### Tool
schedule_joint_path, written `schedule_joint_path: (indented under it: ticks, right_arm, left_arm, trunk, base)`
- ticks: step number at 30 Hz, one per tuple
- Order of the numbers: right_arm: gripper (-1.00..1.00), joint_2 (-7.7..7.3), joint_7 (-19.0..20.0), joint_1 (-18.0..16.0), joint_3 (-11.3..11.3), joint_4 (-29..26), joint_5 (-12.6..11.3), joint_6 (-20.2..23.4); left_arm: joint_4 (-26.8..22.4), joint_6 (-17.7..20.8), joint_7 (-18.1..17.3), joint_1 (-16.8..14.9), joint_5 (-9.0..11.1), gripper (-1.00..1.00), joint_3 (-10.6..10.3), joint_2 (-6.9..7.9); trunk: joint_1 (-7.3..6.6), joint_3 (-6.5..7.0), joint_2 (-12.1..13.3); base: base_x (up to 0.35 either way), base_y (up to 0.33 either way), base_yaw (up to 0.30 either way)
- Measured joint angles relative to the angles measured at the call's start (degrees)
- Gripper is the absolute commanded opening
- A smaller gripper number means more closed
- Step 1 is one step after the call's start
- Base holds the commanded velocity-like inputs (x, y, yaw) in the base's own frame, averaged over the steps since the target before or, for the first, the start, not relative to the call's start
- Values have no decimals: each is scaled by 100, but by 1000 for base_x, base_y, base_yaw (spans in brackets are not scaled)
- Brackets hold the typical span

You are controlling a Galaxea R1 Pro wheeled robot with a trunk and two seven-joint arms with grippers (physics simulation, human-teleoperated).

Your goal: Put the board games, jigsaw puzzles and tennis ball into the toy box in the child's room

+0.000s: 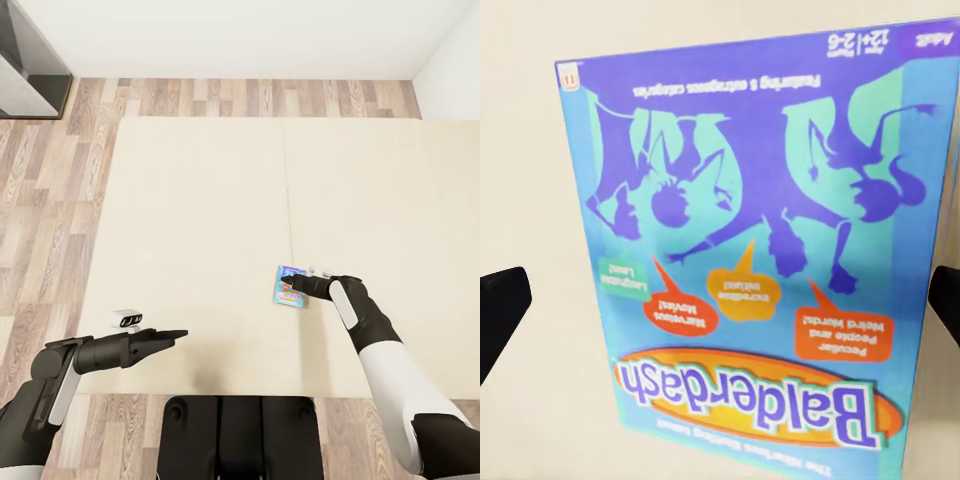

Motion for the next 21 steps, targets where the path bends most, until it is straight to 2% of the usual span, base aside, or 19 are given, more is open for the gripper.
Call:
schedule_joint_path:
  ticks: [21]
  right_arm:
    - [100, 0, -1, 0, 7, -8, -3, 2]
  left_arm:
    - [1, 0, 0, 0, 0, 100, 0, 0]
  trunk:
    - [0, 0, 0]
  base:
    - [0, 74, 0]
